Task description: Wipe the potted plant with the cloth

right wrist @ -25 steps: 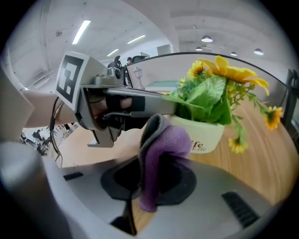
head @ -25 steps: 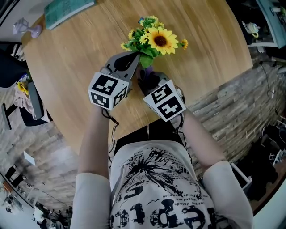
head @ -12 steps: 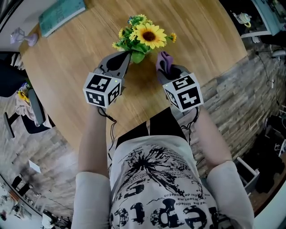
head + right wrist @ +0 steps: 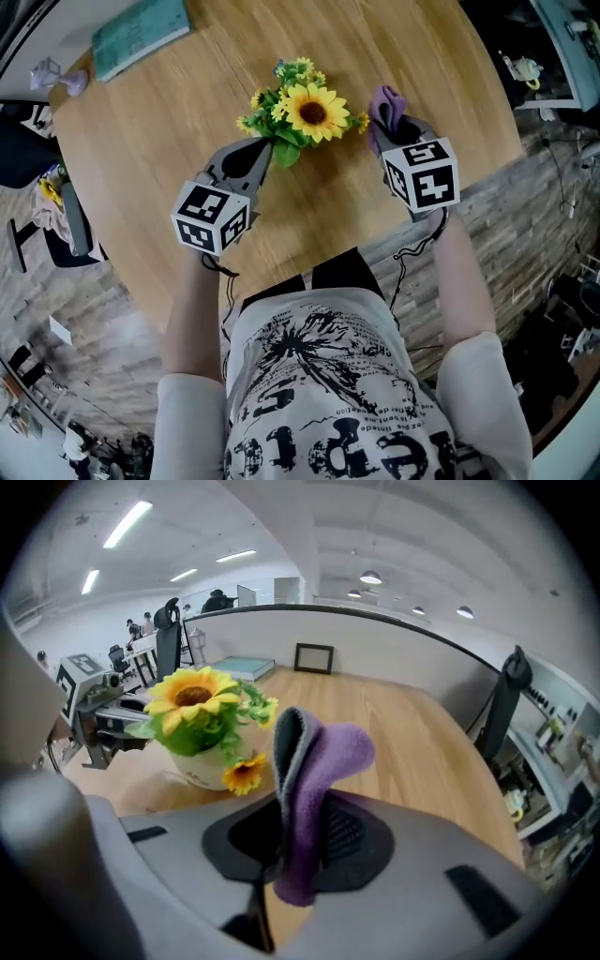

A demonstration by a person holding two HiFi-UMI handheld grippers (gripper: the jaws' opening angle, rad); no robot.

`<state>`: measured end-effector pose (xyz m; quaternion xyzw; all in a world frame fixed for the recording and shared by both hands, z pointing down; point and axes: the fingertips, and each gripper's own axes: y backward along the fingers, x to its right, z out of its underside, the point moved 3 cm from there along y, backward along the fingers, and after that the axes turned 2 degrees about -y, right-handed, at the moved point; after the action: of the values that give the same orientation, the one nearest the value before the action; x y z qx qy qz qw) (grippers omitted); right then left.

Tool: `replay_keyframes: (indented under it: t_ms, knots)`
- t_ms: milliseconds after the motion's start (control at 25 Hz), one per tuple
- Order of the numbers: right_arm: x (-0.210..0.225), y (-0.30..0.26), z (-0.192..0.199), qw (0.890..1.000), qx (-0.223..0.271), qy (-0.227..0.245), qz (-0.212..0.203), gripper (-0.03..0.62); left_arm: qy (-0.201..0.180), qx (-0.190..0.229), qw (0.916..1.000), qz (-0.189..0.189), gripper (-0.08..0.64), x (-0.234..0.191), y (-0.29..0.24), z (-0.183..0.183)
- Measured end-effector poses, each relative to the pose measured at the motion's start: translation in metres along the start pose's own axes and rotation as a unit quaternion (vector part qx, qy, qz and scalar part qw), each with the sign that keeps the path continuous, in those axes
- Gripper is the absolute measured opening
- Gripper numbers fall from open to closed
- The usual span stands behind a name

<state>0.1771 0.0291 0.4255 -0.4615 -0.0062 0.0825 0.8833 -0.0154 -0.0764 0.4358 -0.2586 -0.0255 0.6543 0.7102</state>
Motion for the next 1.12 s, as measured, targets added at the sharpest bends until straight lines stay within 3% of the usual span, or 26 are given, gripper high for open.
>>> replay_keyframes:
  t_ms: [120, 240, 440, 640, 840, 1120]
  knots:
    - [0.017, -0.013, -0.028, 0.999, 0.010, 0.036, -0.011, 0.077, 0.005, -0.007, 0.9999, -0.006, 0.003, 0.000, -0.002, -0.002]
    - [0.021, -0.029, -0.061, 0.996, 0.026, 0.068, -0.050, 0.077, 0.022, -0.013, 0.9990, -0.036, 0.003, 0.001, -0.001, -0.003]
    - [0.013, -0.064, -0.115, 0.980, 0.043, 0.154, -0.120, 0.077, 0.045, -0.031, 0.9947, -0.087, 0.003, 0.002, -0.002, -0.004]
    - [-0.011, -0.089, -0.166, 0.950, 0.070, 0.251, -0.170, 0.077, 0.092, -0.030, 0.9893, -0.109, 0.003, 0.000, -0.005, -0.002]
    - [-0.049, -0.107, -0.206, 0.917, 0.093, 0.315, -0.228, 0.077, 0.126, -0.027, 0.9807, -0.146, 0.003, 0.000, -0.005, -0.001]
    - [-0.108, -0.114, -0.213, 0.867, 0.104, 0.365, -0.322, 0.077, 0.149, -0.006, 0.9722, -0.181, 0.003, -0.002, -0.005, -0.004]
